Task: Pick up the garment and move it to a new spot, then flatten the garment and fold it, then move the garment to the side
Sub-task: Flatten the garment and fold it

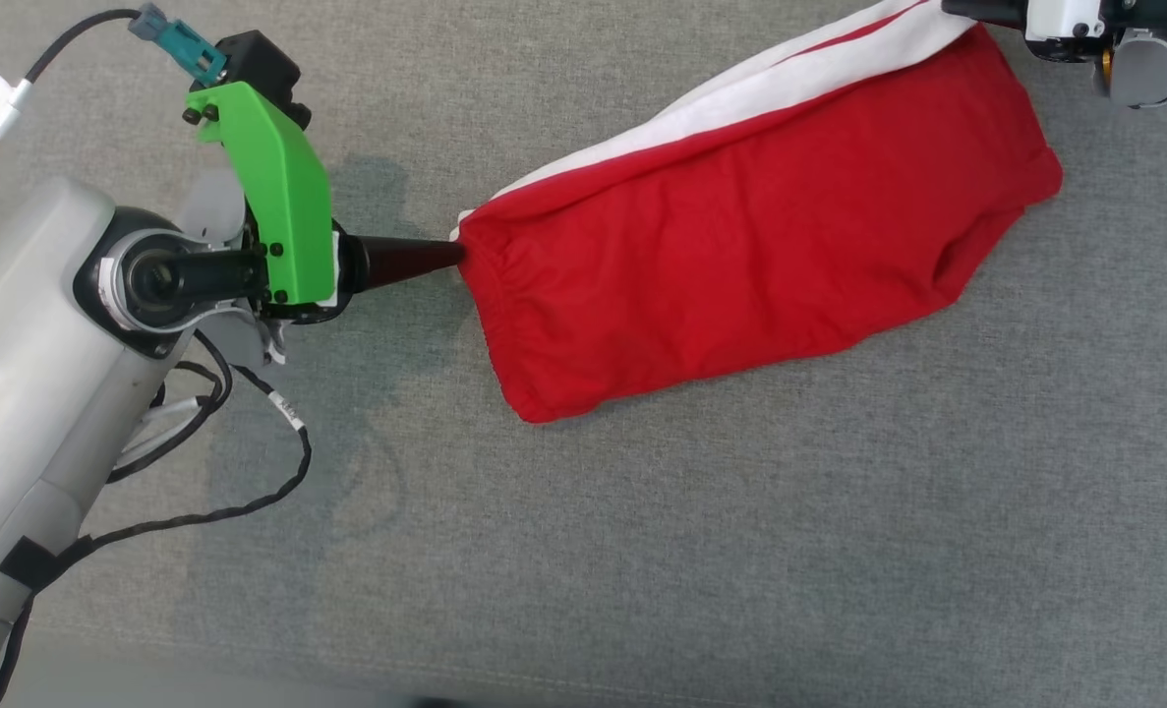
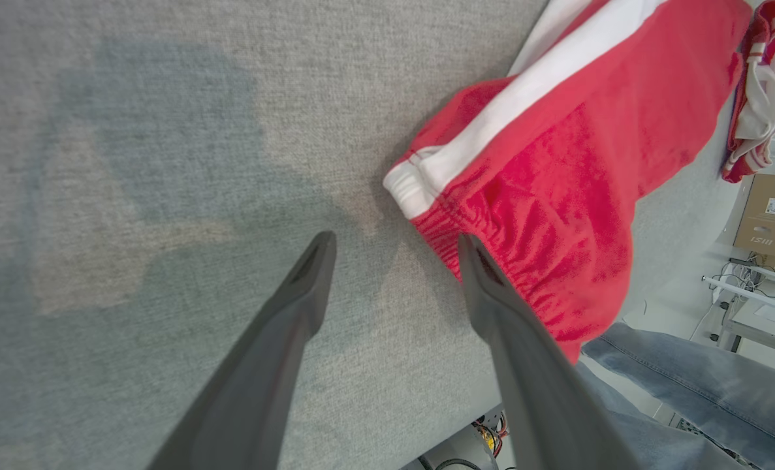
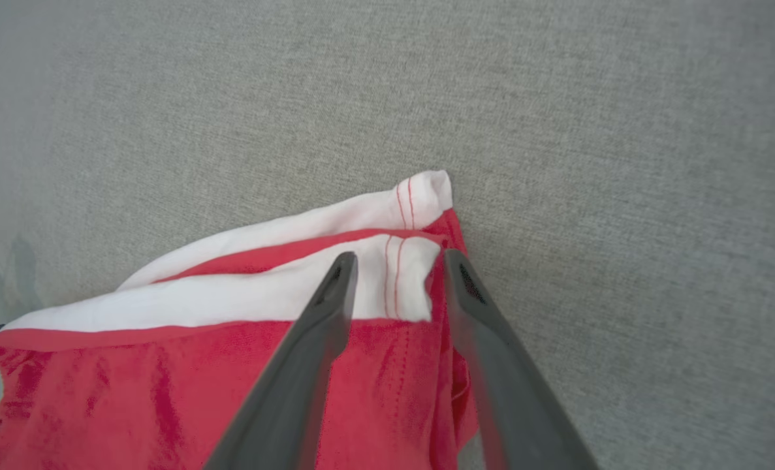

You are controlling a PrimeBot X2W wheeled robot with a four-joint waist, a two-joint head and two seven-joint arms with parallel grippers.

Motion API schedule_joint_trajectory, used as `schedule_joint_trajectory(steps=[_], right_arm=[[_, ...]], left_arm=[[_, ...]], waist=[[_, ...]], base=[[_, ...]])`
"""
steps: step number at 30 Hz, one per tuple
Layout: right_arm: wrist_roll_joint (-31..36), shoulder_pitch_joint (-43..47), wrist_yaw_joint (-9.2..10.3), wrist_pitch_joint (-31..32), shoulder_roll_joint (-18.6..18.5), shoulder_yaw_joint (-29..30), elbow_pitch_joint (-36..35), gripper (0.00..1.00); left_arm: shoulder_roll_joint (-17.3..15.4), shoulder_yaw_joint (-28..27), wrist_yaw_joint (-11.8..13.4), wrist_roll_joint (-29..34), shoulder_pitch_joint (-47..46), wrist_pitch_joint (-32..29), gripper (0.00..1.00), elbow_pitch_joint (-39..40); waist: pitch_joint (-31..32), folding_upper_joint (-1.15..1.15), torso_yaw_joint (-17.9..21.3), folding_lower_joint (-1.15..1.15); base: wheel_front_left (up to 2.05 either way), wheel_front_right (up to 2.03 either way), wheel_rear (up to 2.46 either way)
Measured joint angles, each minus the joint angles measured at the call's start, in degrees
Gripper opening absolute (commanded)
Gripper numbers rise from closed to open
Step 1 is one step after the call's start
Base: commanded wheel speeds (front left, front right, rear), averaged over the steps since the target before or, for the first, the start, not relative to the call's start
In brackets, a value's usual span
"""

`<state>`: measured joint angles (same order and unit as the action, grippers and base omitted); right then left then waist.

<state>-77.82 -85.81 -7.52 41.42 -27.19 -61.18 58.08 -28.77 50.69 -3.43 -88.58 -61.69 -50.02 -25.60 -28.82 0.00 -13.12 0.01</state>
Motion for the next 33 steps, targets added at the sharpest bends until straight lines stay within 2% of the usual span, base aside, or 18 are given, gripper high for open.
schedule_joint_trajectory(steps=[3,6,10,15,18,19,22,25,29,33], right_arm=[[0.1,0.4,0.0,-2.6,0.2,0.4,-0.5,1.0],[1.2,1.9,0.0,-8.3,0.0,0.3,-3.2,1.0],[3.4,4.8,0.0,-21.3,-1.2,0.4,-8.9,1.0],[7.3,10.9,0.0,-41.7,-2.8,0.2,-13.8,1.0],[8.1,15.6,0.0,-50.0,-2.7,-0.1,-13.2,1.0],[8.2,17.2,0.0,-52.1,-2.5,-0.1,-12.6,1.0],[8.7,20.8,0.0,-55.1,-1.6,0.2,-9.7,1.0],[9.6,23.0,0.0,-56.1,-0.5,1.2,-6.1,1.0],[9.9,25.2,0.0,-56.2,0.7,1.3,-0.7,1.0],[8.0,26.0,0.0,-52.5,0.7,1.2,3.7,1.0]], left_arm=[[-0.1,-0.4,-0.7,0.2,0.0,0.9,1.0,-0.4],[-0.9,-0.5,-1.7,1.2,0.0,2.5,1.0,-0.3],[-3.5,-0.2,-2.9,7.8,0.2,10.0,1.0,1.7],[-6.4,-0.8,-2.6,20.6,3.5,30.1,1.0,3.2],[-6.8,-1.8,0.4,25.9,7.6,42.2,1.0,4.0],[-6.3,-3.1,2.1,26.2,9.6,46.5,1.0,4.3],[-5.2,-4.9,6.1,27.7,15.0,56.4,1.0,5.3],[-3.8,-5.6,8.9,29.3,19.8,62.7,1.0,7.4],[-0.7,-8.0,11.1,30.7,25.7,64.8,1.0,11.1],[3.0,-11.2,11.5,32.2,31.1,65.0,1.0,14.4]], waist=[[0.9,0.0,0.1,0.0],[2.4,0.0,0.4,0.0],[5.0,0.0,0.8,0.0],[8.7,0.0,1.4,0.0],[10.8,0.0,1.7,0.0],[11.5,0.0,1.8,-0.01],[13.1,0.0,1.9,0.0],[13.9,0.0,1.5,-0.01],[13.9,0.0,0.0,0.0],[13.4,0.0,-2.0,0.0]], base=[[0.0,0.0,0.0],[0.0,0.0,0.0],[0.0,0.0,0.0],[0.0,0.0,0.0],[0.0,0.0,0.0],[0.0,0.0,0.0],[0.0,0.0,0.0],[0.0,0.0,0.0],[0.0,0.0,0.0],[0.0,0.0,0.0]])
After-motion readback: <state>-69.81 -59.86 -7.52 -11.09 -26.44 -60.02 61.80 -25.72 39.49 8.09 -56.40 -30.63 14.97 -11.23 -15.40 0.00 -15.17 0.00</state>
